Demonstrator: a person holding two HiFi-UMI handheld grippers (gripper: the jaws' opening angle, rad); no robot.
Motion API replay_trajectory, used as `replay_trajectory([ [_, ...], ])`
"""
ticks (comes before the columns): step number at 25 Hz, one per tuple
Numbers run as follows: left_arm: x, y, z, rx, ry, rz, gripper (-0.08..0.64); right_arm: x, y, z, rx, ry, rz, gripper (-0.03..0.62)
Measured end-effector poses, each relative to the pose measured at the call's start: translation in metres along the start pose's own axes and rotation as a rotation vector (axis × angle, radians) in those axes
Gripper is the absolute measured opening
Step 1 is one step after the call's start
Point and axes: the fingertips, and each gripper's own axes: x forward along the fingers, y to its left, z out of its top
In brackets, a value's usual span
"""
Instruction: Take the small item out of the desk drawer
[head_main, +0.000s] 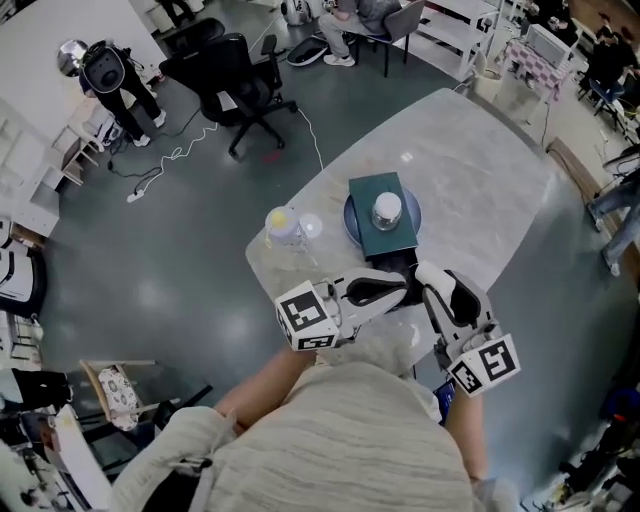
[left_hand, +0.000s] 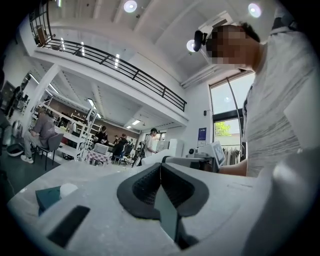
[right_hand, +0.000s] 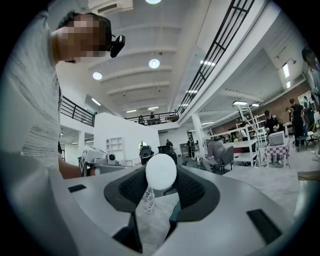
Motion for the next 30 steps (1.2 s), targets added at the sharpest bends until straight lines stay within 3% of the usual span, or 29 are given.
replay_trajectory([
  [30, 0.012, -0.007, -0.007, -0.005, 0.051, -0.007, 0.015, -0.009, -0.002, 0.003, -0.023, 0.004, 0.020, 0.164],
])
